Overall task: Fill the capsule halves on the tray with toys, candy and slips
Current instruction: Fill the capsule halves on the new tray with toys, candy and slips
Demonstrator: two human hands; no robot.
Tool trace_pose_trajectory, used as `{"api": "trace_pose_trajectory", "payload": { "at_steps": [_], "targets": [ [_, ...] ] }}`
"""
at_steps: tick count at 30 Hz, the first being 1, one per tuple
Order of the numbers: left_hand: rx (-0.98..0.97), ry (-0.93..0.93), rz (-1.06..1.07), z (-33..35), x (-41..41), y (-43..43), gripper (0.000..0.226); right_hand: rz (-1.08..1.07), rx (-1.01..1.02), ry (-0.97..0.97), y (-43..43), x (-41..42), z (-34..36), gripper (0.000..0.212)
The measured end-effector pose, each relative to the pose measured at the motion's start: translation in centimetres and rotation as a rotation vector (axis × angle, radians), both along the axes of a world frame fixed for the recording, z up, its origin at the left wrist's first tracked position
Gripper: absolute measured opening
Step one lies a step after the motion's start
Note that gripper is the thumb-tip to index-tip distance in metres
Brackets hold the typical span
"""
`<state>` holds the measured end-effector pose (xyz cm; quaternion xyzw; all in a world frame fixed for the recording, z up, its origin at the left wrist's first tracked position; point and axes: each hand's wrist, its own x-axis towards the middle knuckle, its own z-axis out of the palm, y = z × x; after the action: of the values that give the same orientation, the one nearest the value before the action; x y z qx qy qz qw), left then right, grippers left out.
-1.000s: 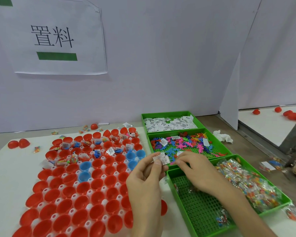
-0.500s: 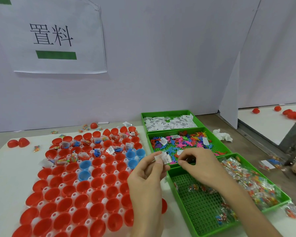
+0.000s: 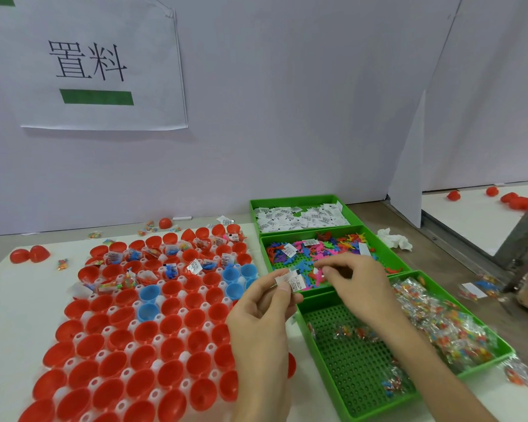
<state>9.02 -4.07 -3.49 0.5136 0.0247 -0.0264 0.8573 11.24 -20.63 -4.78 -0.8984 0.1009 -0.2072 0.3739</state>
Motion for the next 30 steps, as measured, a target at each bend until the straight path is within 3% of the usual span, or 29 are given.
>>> {"api": "trace_pose_trajectory", "payload": {
  "at_steps": [6,11,16,23,30],
  "targets": [
    [0.004,-0.006,0.004,-0.1,0.1,0.0,0.015,0.082,0.449,-0.183,0.1,-1.0,2.0,0.011],
    [0.002,-0.011,0.013,0.0,0.0,0.1,0.015,0.421,0.776,-0.168,1.0,-1.8,3.4,0.028],
    [0.009,-0.013,0.009,0.0,0.0,0.2,0.013,0.585,0.671,-0.158,1.7,-2.6,4.0,0.010],
    [0.006,-0.001,-0.038,0.0,-0.1,0.1,0.014,0.436,0.493,-0.187,2.3,-2.2,3.6,0.011],
    [-0.002,0.030,-0.049,-0.1,0.1,0.0,0.016,0.470,0.269,-0.155,2.1,-2.3,3.5,0.021]
  ]
}}
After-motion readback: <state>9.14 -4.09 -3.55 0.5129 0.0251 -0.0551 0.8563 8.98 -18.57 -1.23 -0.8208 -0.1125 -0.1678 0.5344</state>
